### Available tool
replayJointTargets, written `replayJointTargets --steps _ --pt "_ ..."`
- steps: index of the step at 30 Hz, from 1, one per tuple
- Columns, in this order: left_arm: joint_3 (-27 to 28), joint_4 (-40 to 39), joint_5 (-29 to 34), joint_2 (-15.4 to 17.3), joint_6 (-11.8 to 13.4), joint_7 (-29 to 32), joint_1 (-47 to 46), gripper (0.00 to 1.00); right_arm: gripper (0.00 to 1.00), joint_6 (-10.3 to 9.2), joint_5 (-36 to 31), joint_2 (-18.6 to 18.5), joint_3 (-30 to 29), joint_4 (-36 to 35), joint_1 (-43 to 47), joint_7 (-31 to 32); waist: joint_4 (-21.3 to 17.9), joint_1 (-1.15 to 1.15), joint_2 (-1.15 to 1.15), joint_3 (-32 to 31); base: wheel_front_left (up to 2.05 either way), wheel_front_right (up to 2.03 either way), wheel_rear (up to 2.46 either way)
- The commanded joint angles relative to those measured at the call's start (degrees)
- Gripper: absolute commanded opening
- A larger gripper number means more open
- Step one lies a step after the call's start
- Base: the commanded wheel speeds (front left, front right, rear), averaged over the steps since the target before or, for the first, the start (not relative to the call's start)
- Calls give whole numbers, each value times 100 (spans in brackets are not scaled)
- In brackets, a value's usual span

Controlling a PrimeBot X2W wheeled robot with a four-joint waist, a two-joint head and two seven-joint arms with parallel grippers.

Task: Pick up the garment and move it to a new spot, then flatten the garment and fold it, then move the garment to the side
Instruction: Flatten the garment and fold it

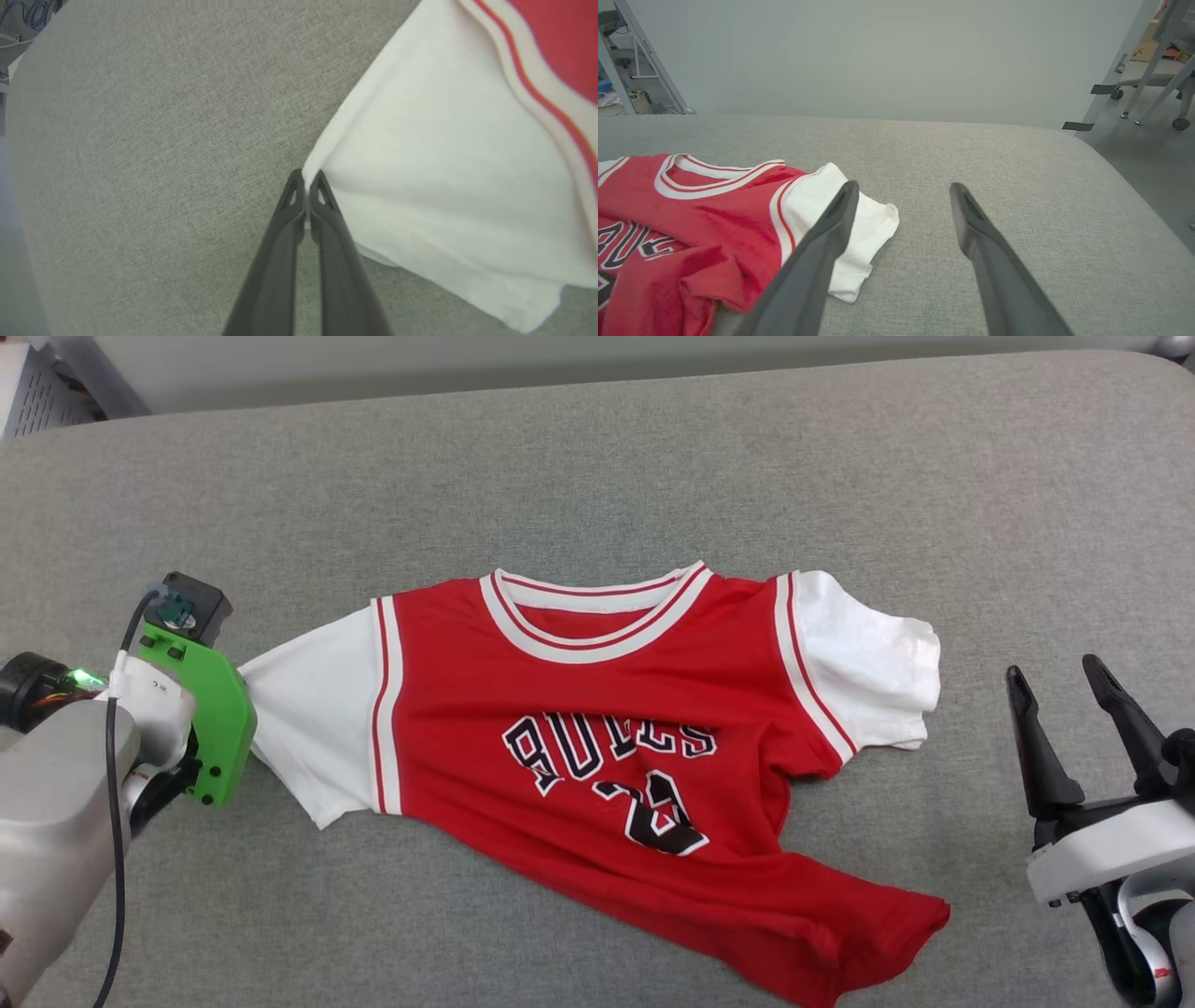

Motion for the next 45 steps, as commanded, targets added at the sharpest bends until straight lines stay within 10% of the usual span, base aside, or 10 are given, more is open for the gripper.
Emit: replayJointTargets --steps 1,9,23,45 --pt "1 45 32 -34 24 -78 5 0 100 -3 41 -59 -41 -10 -8 25 39 0 0 -51 0 0 0" --pt "-19 -129 315 -196 119 -565 -301 0 100 -3 138 -902 -62 -260 -845 667 284 0 0 -196 0 0 0" --pt "-109 -1103 828 -258 548 -887 -743 0 100 -3 2363 -3064 2258 114 -2767 4630 874 0 0 228 0 0 0" --pt "-56 -2295 1077 -142 1102 -968 -1037 0 100 -3 3000 -3083 4377 1690 -3702 5454 1320 0 0 1029 0 0 0"
